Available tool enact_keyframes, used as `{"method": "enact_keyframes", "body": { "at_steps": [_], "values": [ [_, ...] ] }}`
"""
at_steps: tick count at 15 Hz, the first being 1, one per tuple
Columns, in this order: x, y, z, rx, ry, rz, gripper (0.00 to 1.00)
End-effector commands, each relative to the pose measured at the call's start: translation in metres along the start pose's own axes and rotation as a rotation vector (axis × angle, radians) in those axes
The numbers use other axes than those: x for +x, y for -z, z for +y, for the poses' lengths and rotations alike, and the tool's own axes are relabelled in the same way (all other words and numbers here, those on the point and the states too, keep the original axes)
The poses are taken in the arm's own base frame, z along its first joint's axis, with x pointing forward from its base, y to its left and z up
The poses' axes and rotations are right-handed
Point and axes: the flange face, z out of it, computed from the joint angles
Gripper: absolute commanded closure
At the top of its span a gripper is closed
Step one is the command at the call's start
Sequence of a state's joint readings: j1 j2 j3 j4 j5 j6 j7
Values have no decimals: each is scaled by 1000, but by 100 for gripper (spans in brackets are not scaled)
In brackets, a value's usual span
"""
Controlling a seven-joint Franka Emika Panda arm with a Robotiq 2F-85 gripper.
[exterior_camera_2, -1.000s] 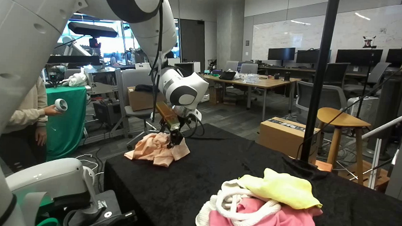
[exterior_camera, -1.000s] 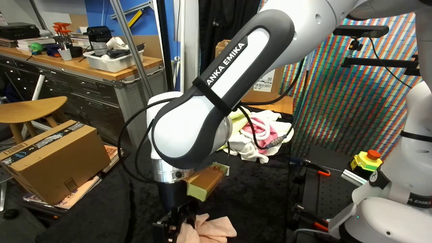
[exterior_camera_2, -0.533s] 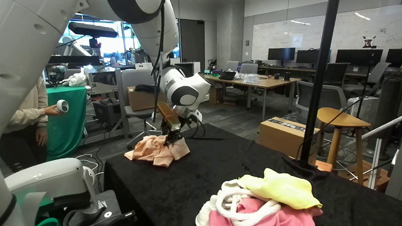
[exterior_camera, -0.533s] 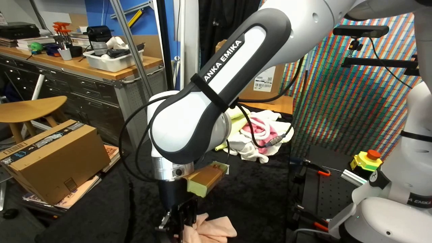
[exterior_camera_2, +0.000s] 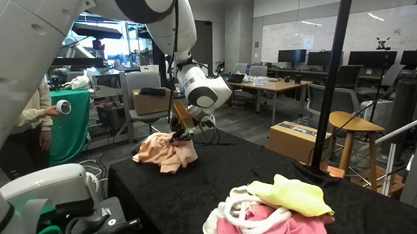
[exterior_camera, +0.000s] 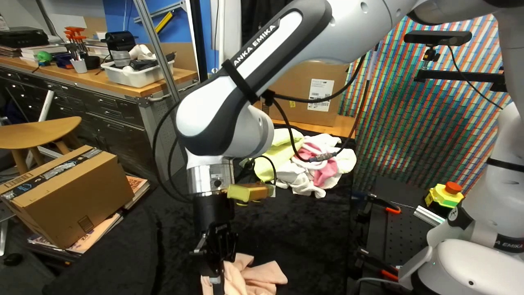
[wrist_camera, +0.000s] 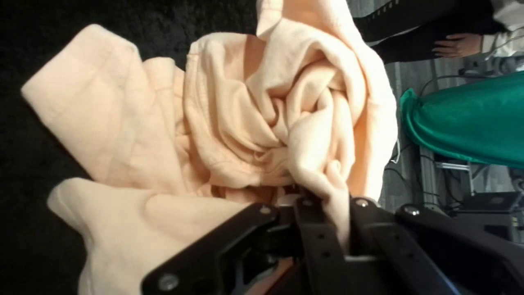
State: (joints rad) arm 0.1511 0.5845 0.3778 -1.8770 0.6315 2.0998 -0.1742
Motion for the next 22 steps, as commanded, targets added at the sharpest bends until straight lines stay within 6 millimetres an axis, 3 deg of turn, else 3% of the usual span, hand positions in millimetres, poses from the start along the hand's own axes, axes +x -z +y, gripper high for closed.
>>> {"method": "enact_keyframes", "body": {
  "at_steps": [1,7,13,17,22],
  "values": [
    [-3,49,4,131,29,14,96],
    [-25,143,39,311,18,148,96],
    [-74,237,97,440,15,312,96],
    [-119,295,123,435,19,450,96],
    [-185,354,132,332,24,630,96]
  ]
}}
